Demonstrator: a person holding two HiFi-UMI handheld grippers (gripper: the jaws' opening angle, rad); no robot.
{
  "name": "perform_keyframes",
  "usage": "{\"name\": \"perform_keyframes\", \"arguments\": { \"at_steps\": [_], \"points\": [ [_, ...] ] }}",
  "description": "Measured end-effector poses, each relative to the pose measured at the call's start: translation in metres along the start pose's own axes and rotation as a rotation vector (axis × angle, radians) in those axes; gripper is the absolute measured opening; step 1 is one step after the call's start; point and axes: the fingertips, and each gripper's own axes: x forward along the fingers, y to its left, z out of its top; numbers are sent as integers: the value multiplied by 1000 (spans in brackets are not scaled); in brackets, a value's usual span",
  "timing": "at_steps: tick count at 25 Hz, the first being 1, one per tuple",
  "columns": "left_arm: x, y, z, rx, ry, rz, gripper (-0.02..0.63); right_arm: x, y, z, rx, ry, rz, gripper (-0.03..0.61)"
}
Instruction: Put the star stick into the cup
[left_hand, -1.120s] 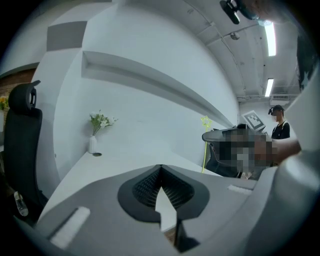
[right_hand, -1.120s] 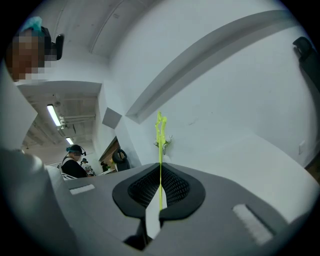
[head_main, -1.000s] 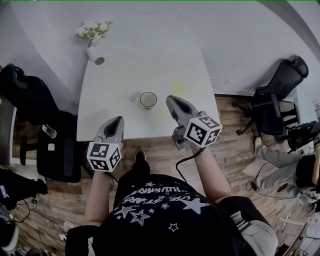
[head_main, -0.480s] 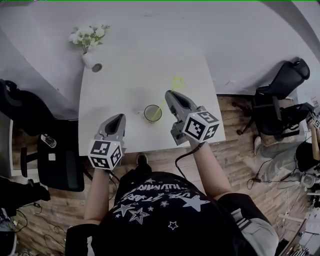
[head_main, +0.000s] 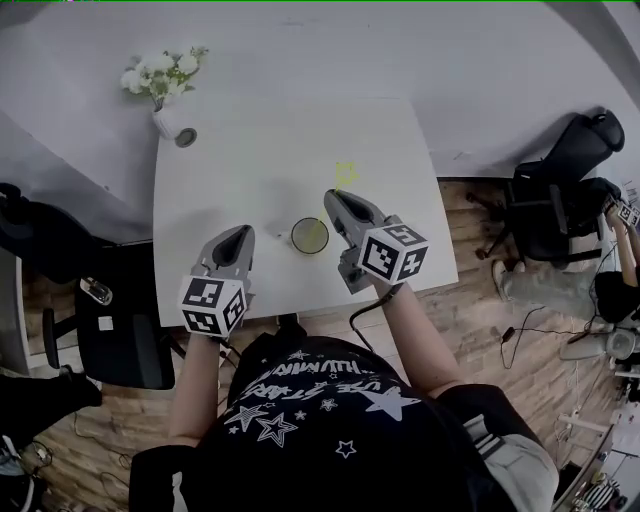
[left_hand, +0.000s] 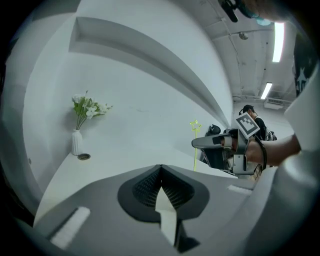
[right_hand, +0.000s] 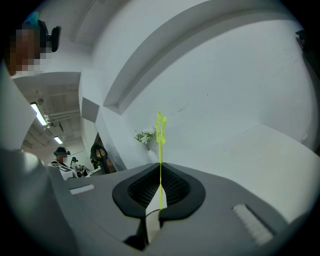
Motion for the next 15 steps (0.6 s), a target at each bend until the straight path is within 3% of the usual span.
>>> {"name": "perform_keyframes", "arguments": {
  "at_steps": [15],
  "points": [
    [21, 1, -13, -12, 53, -38, 3, 12, -15, -35, 35, 57, -32, 22]
  ]
}}
